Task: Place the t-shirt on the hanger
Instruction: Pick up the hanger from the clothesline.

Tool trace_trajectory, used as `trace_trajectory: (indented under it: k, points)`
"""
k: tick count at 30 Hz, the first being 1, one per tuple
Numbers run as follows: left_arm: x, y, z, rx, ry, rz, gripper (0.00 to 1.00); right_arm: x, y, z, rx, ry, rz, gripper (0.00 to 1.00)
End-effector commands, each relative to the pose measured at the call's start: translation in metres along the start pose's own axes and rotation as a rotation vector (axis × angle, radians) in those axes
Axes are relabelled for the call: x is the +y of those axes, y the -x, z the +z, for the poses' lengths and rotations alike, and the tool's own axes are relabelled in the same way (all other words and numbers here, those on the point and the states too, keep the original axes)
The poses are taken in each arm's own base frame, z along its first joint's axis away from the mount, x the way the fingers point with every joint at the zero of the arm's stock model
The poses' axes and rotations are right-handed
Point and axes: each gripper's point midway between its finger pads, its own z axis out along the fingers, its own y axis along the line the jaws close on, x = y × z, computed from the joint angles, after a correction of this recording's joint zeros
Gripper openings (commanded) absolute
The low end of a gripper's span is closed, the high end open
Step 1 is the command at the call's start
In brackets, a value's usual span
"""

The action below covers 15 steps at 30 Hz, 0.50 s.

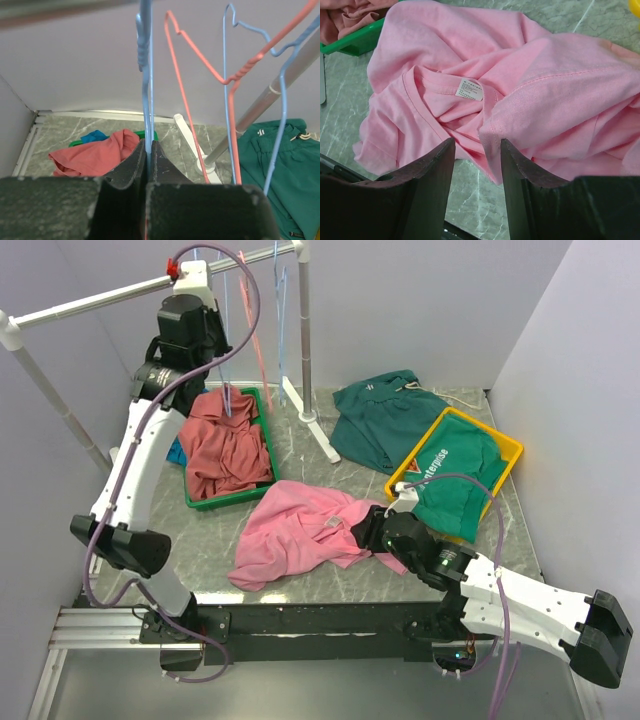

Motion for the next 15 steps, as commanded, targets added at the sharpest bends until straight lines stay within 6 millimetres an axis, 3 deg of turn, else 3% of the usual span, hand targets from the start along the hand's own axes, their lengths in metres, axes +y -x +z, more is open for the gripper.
trace_trajectory:
  k: [1, 2, 6, 15]
  points:
    - [0.009, 0.056, -0.047, -0.142, -0.026, -0.019, 0.01, 0.017, 0.016, -0.002, -0.039, 0.047, 0.005, 0.50]
    - [0.011, 0.061, -0.055, -0.157, -0.026, -0.023, 0.01, 0.017, 0.015, -0.001, -0.038, 0.048, 0.002, 0.50]
    - [0.013, 0.050, -0.066, -0.131, -0.037, -0.030, 0.01, 0.017, 0.014, 0.000, -0.033, 0.047, -0.001, 0.50]
    - [0.019, 0.001, -0.106, -0.030, -0.098, -0.050, 0.01, 0.017, 0.015, -0.001, -0.031, 0.045, -0.012, 0.50]
